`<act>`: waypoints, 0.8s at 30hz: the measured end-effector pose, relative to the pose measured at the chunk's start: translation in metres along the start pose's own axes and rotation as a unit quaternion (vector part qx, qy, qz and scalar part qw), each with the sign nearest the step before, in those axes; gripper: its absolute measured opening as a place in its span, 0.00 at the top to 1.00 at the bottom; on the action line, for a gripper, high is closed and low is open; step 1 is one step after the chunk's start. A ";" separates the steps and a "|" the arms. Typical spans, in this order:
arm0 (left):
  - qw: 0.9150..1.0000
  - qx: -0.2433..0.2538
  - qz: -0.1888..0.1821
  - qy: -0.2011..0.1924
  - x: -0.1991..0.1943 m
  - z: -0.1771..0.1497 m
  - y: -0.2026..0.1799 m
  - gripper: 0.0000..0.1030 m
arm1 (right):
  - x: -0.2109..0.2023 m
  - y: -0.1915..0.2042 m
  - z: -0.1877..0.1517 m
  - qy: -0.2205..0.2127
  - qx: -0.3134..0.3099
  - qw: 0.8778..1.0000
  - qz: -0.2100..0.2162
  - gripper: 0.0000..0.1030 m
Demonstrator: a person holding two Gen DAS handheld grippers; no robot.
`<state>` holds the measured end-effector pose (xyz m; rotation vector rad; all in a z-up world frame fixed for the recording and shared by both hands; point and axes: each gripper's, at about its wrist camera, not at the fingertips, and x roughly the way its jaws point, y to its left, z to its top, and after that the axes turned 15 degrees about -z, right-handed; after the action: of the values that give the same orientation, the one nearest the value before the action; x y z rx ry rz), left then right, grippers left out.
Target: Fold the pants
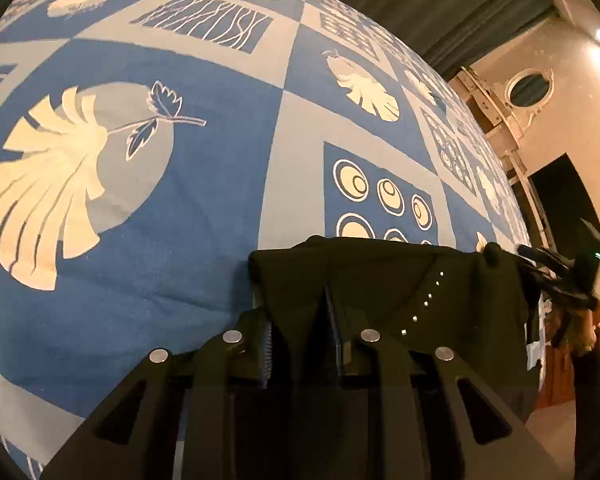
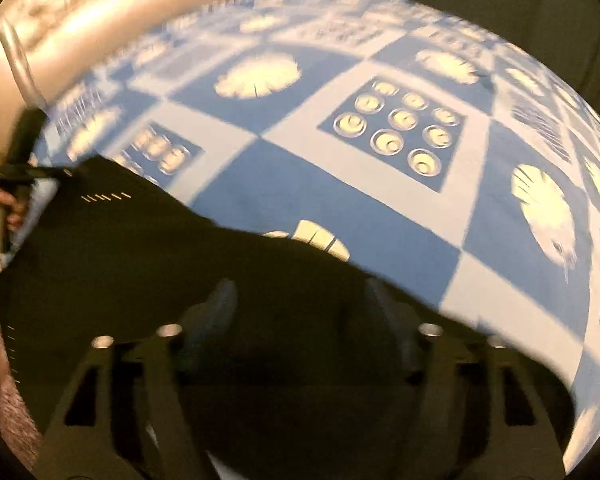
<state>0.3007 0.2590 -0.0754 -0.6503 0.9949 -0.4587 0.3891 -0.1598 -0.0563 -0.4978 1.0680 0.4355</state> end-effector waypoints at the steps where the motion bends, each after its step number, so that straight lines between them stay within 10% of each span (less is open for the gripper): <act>1: 1.000 -0.001 -0.003 0.000 0.000 0.000 0.002 0.78 | 0.011 0.003 0.003 0.010 -0.021 1.000 -0.003 0.38; 4: 1.000 0.009 -0.001 0.002 0.000 0.000 0.001 0.78 | 0.031 0.014 0.008 0.019 -0.061 0.998 -0.015 0.27; 10: 1.000 0.012 0.004 -0.001 -0.002 0.002 -0.002 0.81 | 0.036 0.014 0.009 0.050 -0.048 0.997 0.024 0.91; 24: 0.985 0.055 -0.120 -0.113 -0.078 -0.036 -0.060 0.87 | -0.151 0.063 -0.124 -0.145 -0.027 0.988 -0.048 0.93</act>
<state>0.2280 0.2539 0.0006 -0.7093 0.6750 -0.6318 0.2019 -0.1957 0.0205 -0.5151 0.7493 0.4378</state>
